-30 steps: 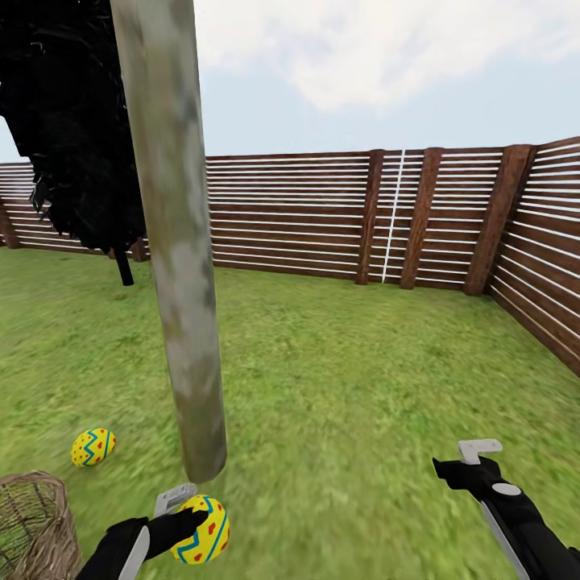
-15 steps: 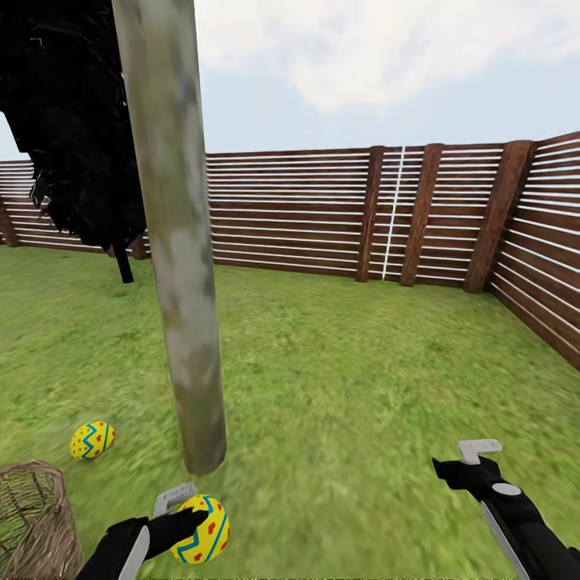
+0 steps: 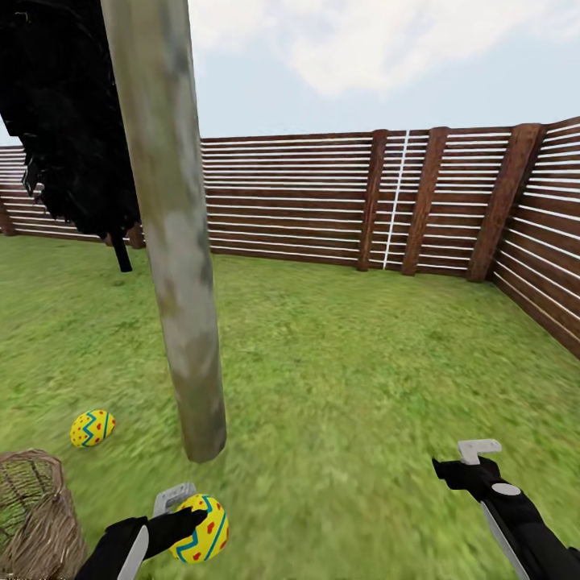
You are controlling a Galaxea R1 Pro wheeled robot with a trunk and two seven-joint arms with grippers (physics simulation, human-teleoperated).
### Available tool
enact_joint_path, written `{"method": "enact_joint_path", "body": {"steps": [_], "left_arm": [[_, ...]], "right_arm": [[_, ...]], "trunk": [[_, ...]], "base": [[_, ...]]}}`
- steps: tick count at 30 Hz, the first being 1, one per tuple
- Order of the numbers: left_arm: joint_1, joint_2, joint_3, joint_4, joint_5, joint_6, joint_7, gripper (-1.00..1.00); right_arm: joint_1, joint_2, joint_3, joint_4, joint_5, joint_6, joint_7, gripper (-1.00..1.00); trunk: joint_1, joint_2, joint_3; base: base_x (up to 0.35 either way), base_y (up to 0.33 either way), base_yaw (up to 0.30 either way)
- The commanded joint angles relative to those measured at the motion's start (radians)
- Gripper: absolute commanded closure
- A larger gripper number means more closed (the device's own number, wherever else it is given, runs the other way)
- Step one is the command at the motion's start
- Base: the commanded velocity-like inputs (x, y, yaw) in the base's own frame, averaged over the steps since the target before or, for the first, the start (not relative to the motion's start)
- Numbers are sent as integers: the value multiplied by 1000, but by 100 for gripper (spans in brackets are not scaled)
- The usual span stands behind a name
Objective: Take the three Easter eggs out of the wicker basket on the lawn in the garden, then place them on the lawn next to a single tree (choose any tree) so that all three eggs are next to the same tree and none are left in the basket.
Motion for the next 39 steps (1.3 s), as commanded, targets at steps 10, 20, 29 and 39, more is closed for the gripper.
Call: {"method": "enact_joint_path", "body": {"steps": [10, 20, 29, 39], "left_arm": [[0, 1, 3, -3, 8, 8, -2, 100], [0, 2, 3, -6, 8, 8, -2, 100], [-1, 2, 3, -7, 8, 8, -2, 100], [-1, 0, 38, -7, 8, 8, -2, 100]], "right_arm": [[0, 1, 3, -2, -2, 6, 2, -100], [0, 1, 4, -3, -2, 6, 2, -100], [0, 1, 6, -2, -2, 6, 2, -100], [0, 1, 7, -2, -2, 6, 2, -100]], "trunk": [[4, -3, -40], [9, -5, -78], [13, -7, -113], [17, -10, -152]], "base": [[0, 0, 0], [0, 0, 0], [0, 0, 0], [0, 0, 0]]}}
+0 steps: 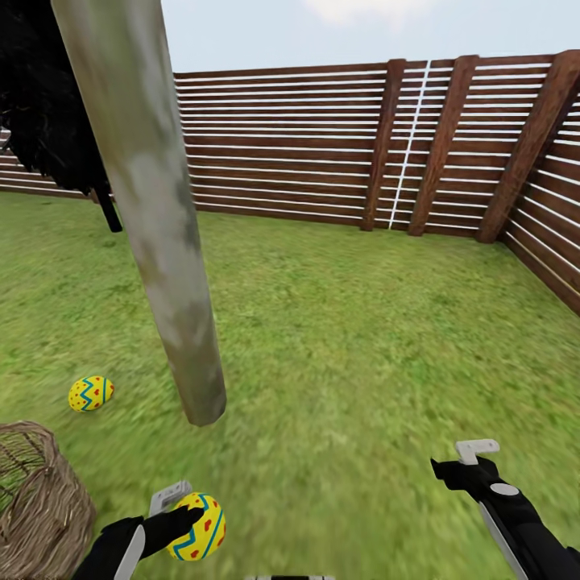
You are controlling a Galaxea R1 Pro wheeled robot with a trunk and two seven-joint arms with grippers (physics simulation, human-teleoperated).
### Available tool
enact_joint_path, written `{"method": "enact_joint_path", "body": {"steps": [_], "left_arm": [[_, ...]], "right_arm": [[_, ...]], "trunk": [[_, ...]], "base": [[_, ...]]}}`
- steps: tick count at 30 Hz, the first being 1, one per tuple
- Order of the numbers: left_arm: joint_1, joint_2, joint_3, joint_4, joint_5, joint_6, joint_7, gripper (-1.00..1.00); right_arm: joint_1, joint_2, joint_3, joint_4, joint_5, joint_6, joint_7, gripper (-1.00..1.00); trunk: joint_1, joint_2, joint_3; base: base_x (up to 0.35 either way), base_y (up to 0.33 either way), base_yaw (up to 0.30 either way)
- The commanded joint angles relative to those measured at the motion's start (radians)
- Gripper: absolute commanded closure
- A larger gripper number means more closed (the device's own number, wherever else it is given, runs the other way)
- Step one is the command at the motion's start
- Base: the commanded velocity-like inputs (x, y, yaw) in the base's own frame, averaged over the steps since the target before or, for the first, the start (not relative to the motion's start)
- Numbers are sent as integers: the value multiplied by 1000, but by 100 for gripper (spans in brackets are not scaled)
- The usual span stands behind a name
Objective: Take the three Easter eggs out of the wicker basket on the lawn in the garden, then place them on the lawn next to a single tree (choose any tree) so that all three eggs are next to the same tree and none are left in the basket.
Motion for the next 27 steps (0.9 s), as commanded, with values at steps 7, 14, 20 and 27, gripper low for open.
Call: {"method": "enact_joint_path", "body": {"steps": [7, 14, 20, 27], "left_arm": [[0, 0, 4, -1, 7, 8, -2, 100], [0, 0, 4, -1, 7, 8, -2, 100], [0, 1, 4, -2, 7, 8, -2, 100], [0, 1, 5, -3, 7, 8, -2, 100]], "right_arm": [[0, 0, 9, 0, -2, 5, 2, -100], [0, 0, 27, 0, -2, 4, -1, -100], [0, 0, 27, 0, -2, 4, -2, -100], [0, 0, 28, 0, -1, 4, -2, -100]], "trunk": [[3, -2, -28], [6, -4, -55], [9, -5, -78], [12, -7, -105]], "base": [[0, 0, 0], [0, 0, 0], [0, 0, 0], [0, 0, 0]]}}
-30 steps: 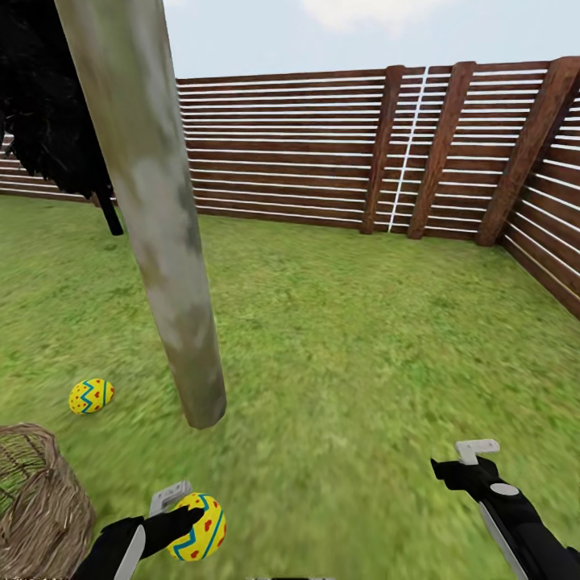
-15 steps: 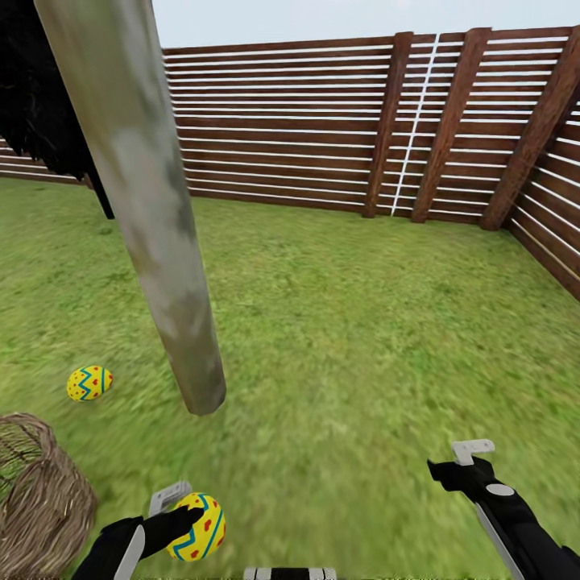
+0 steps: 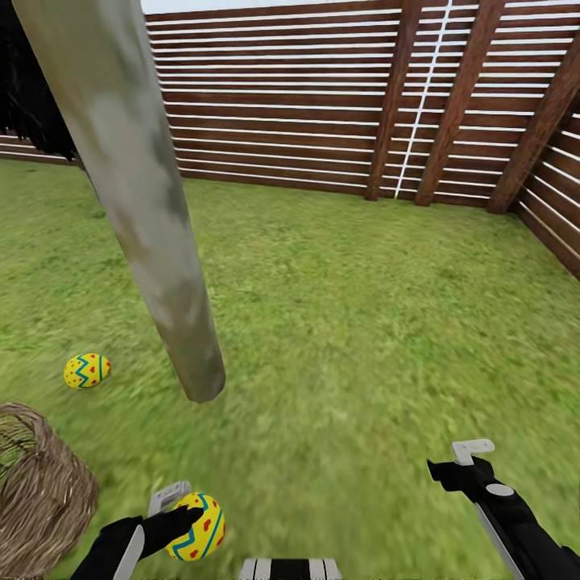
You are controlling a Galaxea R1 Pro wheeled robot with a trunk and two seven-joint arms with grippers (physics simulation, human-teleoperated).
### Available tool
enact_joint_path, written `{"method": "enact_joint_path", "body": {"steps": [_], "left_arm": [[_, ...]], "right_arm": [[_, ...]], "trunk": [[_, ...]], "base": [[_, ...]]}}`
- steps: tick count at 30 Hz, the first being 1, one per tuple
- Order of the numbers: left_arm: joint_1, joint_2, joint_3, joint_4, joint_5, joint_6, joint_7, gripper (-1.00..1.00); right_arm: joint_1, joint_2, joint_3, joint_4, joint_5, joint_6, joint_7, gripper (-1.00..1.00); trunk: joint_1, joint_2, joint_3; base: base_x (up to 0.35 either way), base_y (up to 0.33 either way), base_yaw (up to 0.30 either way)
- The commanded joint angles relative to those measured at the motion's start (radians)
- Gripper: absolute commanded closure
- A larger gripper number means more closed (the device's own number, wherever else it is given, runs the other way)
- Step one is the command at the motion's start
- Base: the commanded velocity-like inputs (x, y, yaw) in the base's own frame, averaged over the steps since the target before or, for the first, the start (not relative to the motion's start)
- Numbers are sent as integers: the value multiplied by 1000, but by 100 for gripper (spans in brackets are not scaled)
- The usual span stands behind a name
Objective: Take the three Easter eggs out of the wicker basket on the lawn in the garden, then place them on the lawn next to a single tree (choose any tree) so that all three eggs are next to the same tree and none are left in the basket.
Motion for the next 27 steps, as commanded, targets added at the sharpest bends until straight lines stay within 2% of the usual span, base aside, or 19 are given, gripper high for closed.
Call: {"method": "enact_joint_path", "body": {"steps": [1, 12, 20, 23, 27], "left_arm": [[0, 0, 3, -1, 7, 8, -2, 100], [0, 1, 3, -4, 7, 8, -3, 100], [0, -2, 3, -4, 7, 8, -2, 100], [0, -3, 3, -4, 7, 8, -3, 100], [0, -3, 3, -4, 7, 8, -4, 100]], "right_arm": [[0, -1, 1, -1, -2, 5, 1, -100], [0, -1, 1, -1, -2, 5, 1, -100], [0, -1, 22, -1, -2, 5, 1, -100], [0, 0, 23, -1, -2, 5, 1, -100], [0, 0, 32, -1, -2, 5, 1, -100]], "trunk": [[0, -1, -5], [5, -3, -47], [9, -5, -78], [9, -5, -78], [10, -6, -90]], "base": [[0, 0, 0], [0, 0, 0], [0, 0, 0], [0, 0, 0], [0, 0, 0]]}}
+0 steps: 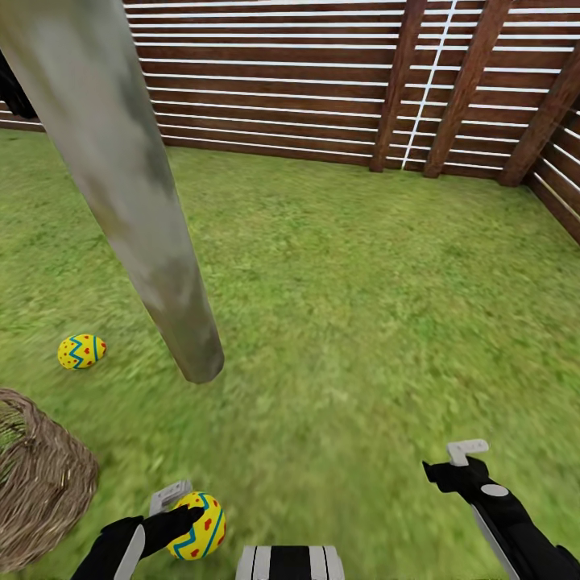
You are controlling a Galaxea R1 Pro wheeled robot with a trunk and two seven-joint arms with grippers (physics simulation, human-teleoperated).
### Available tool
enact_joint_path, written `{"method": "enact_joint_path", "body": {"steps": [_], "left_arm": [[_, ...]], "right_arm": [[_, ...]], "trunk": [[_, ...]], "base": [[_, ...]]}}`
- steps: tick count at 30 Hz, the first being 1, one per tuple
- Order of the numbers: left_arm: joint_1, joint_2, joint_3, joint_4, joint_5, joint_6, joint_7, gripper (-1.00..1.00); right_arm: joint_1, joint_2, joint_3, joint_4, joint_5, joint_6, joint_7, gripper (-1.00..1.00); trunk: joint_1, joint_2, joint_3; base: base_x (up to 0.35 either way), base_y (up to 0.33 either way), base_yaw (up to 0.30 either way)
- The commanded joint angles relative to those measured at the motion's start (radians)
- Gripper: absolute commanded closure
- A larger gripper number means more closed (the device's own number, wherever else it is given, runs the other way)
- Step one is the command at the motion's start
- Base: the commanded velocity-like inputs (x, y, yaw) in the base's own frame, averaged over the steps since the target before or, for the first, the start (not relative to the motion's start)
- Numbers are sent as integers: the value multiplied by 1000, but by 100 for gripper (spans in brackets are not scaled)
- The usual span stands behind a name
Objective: Take the three Easter eggs out of the wicker basket on the lawn in the garden, then place them on the lawn next to a single tree (choose any tree) so that all three eggs are next to the same tree and none are left in the basket.
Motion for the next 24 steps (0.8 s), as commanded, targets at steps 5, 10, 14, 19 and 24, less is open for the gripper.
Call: {"method": "enact_joint_path", "body": {"steps": [5, 10, 14, 19, 24], "left_arm": [[0, 0, 3, -1, 7, 8, -2, 100], [0, 4, 3, -2, 7, 8, -3, 100], [-1, 3, 3, -1, 7, 8, -3, 100], [-1, 2, 3, -1, 7, 8, -3, 100], [0, 1, 3, -1, 7, 8, -3, 100]], "right_arm": [[0, -1, 9, -1, -2, 5, 0, -100], [0, -1, 9, -1, -2, 5, 0, -100], [0, -1, 9, -1, -2, 5, 0, -100], [0, 0, 10, -1, -2, 5, 0, -100], [0, 0, 12, -1, -2, 5, 0, -100]], "trunk": [[1, -1, -8], [1, -1, -12], [3, -2, -24], [3, -2, -28], [3, -2, -28]], "base": [[0, 0, 0], [0, 0, 0], [0, 0, 0], [0, 0, 0], [0, 0, 0]]}}
